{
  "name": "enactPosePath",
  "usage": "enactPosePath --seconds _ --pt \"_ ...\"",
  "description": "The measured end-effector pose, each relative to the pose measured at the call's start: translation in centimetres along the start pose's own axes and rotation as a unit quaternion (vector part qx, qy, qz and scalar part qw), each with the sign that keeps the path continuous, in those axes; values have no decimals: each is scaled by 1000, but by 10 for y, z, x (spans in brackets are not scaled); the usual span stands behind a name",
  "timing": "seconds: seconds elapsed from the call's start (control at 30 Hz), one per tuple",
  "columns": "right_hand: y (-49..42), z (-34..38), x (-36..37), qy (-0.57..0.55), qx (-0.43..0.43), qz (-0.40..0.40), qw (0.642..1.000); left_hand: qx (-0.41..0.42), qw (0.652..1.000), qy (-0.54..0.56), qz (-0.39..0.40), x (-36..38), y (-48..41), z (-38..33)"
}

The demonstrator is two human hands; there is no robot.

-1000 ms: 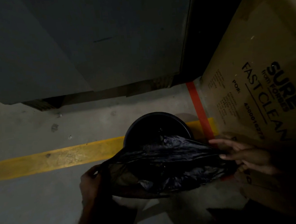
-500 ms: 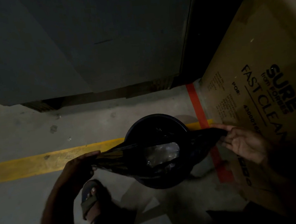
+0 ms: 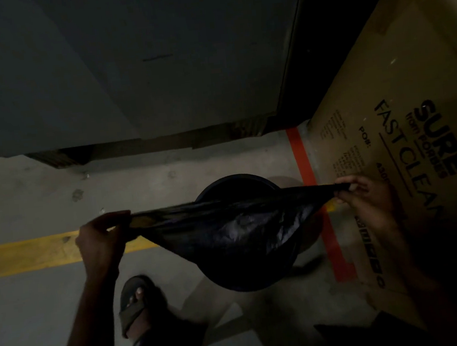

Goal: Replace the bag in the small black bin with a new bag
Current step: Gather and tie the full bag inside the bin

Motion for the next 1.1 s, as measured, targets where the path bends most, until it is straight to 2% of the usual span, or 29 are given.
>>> enactPosePath --seconds 0.13,0.27,0.33,0.43,0.47,0.5,0.53,0.6,0.67,0.73,0.83,0.97,1.03,1.1 --pt "0 -9 2 -38 25 -40 998 6 999 16 -36 0 -4 -5" --pt "1 -29 10 -161 131 -52 977 -62 987 146 -41 15 -2 6" --pt "8 -32 17 -273 175 -52 944 -96 967 237 -2 23 -2 8" --pt "26 -33 24 -484 188 -35 854 -174 894 406 75 39 12 16" --pt "30 -36 25 -511 184 -31 839 -204 875 431 85 47 22 21" --pt "37 -37 27 -511 180 -28 840 -220 878 415 92 56 33 28" --pt "41 -44 33 -487 186 -31 853 -210 902 362 104 64 43 32" --pt "49 -50 47 -387 176 -19 905 -155 940 250 173 82 59 35" --pt "54 -38 60 -249 116 29 961 -103 951 177 231 99 64 33" --pt "56 -24 78 -151 67 98 981 -52 964 147 216 107 60 22" --pt "51 -13 101 -143 35 96 984 3 977 131 167 121 52 9" --pt "42 -2 122 -169 54 -1 984 7 977 148 153 142 46 5" --pt "41 0 131 -252 93 -15 963 -17 968 200 151 147 46 -1" --pt "42 -1 142 -354 130 24 926 -65 956 252 132 151 46 -3"
Point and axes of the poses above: each hand's wrist, its own y-axis away from the middle knuckle, its own x-axis out of the palm, z = x × y, the point moved 5 cm from there along -y, towards the middle knuckle, and after that the axes turned 4 degrees about y, right-handed, at the moved point
